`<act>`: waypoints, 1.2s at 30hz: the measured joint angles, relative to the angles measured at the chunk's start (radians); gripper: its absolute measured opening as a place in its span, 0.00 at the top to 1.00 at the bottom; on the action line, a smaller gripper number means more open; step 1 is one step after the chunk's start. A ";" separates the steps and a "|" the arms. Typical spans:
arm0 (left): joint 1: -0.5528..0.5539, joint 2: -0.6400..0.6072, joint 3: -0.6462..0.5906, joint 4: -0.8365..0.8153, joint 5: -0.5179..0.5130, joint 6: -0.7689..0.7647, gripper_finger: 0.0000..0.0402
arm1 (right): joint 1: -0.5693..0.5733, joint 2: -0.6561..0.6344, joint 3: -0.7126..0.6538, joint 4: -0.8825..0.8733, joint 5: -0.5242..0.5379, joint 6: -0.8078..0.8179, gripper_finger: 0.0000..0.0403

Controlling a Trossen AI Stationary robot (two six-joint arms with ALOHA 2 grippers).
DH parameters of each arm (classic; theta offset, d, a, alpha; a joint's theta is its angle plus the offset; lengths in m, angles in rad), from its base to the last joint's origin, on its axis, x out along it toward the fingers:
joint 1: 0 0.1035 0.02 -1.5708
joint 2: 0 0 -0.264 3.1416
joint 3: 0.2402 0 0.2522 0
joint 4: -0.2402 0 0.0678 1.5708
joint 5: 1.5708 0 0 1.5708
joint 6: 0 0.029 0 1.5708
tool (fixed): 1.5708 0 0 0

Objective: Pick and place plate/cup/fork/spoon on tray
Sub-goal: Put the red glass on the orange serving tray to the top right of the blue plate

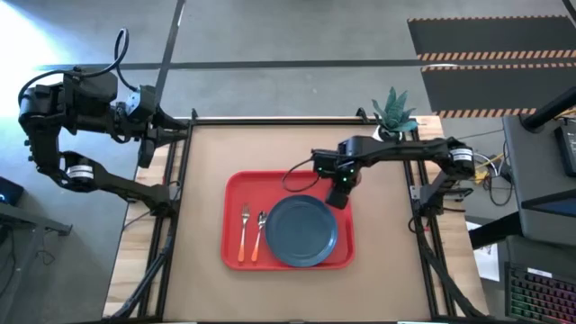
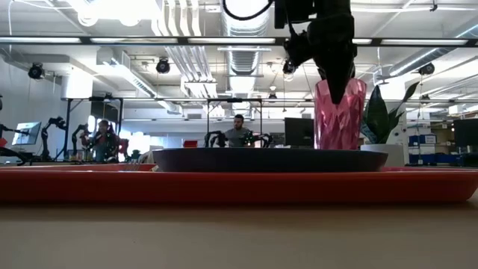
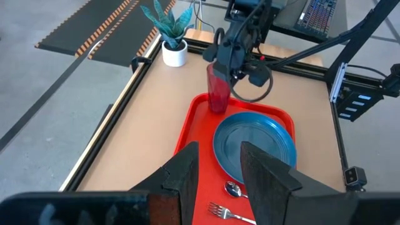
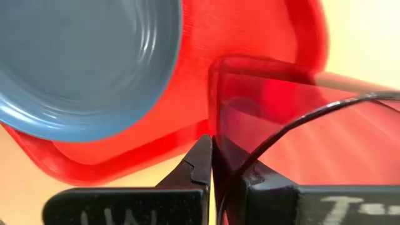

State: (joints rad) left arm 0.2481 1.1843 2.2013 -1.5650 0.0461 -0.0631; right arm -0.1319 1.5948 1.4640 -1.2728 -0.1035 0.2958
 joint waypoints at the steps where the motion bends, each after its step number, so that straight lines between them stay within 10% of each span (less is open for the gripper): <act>1: 0.000 0.000 0.000 0.000 0.000 0.000 0.75 | 0.003 0.007 0.004 0.001 -0.001 -0.001 0.98; 36: 0.000 -0.002 0.000 -0.006 0.000 0.000 0.75 | 0.007 0.150 0.186 -0.072 0.078 -0.094 0.98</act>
State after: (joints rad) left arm 0.2484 1.1820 2.2013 -1.5715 0.0460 -0.0634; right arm -0.1246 1.7451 1.6496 -1.3443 -0.0254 0.2018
